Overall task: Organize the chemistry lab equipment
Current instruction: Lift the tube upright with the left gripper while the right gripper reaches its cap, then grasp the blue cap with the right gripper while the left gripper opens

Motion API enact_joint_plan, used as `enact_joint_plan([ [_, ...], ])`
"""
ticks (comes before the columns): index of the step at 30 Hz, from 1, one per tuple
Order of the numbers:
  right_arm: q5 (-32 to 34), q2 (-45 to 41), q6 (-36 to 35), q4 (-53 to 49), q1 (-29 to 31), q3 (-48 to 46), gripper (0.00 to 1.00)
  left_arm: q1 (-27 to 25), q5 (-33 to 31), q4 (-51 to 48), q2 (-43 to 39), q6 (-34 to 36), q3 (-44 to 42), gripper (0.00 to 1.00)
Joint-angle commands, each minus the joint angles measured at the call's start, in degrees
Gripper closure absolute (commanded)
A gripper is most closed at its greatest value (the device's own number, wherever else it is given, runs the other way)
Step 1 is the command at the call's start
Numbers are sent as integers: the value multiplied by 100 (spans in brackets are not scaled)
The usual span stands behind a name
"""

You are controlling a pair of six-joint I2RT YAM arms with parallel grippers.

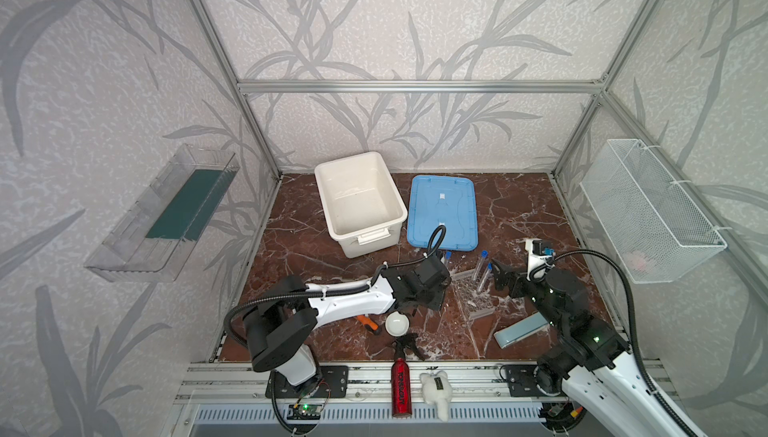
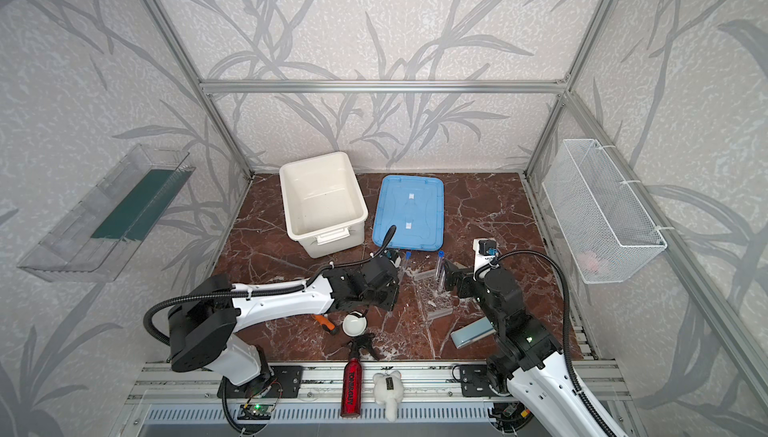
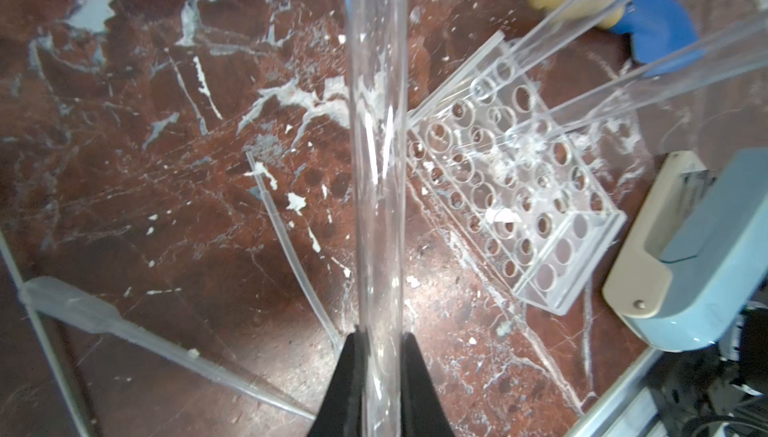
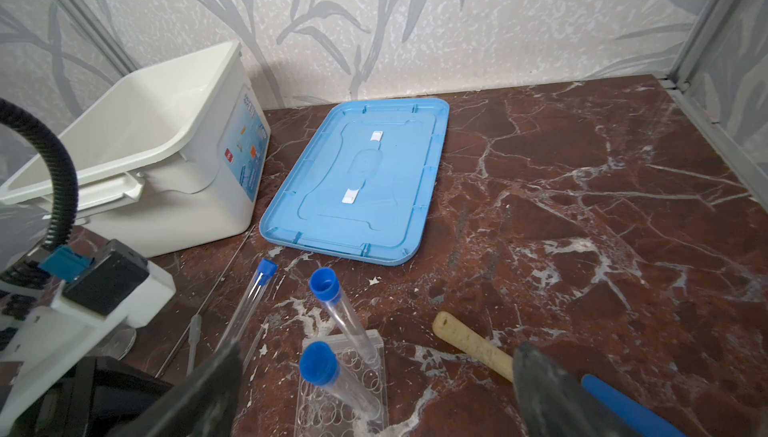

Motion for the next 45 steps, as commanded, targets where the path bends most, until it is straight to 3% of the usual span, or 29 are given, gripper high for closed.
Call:
enact_joint_plan([
  [1, -886, 218, -31, 412, 23, 351, 1, -1, 77, 1209, -465, 121, -435, 90],
  [6, -2029, 842, 197, 692, 0, 839, 1, -9, 26, 1906, -987, 424, -887, 89],
  [13, -2616, 1914, 470, 168, 5, 1893, 5, -22, -86, 2324, -1562, 691, -1184, 89],
  [23, -3519, 3272, 771, 603, 8, 2508, 26, -47, -125, 2437, -1764, 778, -1183, 89],
  [36, -3809, 3792, 1140, 981, 78, 2544, 66, -81, -191, 2309, -1630, 830, -1081, 90],
  [42, -3763, 3758, 1314, 1047, 79, 2399, 82, -76, -237, 2261, -1521, 773, -1068, 90],
  [45, -3779, 3744, 1364, 1065, 82, 2336, 85, -77, -240, 2262, -1470, 743, -1046, 90],
])
